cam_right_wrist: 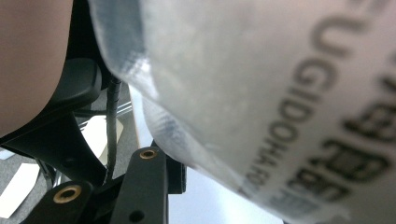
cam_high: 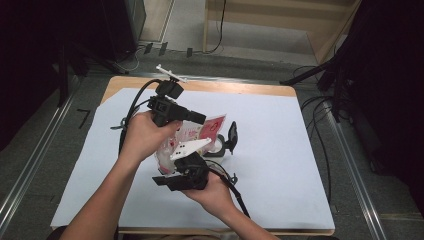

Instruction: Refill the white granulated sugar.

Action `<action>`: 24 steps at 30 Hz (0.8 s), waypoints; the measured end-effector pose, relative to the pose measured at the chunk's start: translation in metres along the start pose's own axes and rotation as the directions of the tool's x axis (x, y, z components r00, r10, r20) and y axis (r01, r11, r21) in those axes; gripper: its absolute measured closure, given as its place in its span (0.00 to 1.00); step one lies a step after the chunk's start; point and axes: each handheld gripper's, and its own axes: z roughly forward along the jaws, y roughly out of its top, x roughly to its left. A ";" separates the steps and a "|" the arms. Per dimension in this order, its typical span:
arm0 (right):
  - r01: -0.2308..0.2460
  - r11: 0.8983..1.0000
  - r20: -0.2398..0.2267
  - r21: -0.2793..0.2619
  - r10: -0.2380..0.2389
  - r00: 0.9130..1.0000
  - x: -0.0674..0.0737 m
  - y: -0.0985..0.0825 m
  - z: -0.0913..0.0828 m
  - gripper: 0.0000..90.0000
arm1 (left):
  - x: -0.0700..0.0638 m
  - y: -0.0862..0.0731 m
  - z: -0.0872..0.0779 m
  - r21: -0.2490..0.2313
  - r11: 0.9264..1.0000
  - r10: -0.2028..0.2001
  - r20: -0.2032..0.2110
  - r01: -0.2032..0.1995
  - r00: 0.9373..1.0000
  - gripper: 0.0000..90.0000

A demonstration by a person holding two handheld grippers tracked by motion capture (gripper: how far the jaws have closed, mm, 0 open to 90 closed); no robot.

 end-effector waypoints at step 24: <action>0.011 1.000 -0.020 0.015 -0.011 1.000 -0.002 -0.004 0.005 0.71 | 0.005 -0.003 0.001 0.002 1.000 0.004 -0.029 -0.004 1.000 0.96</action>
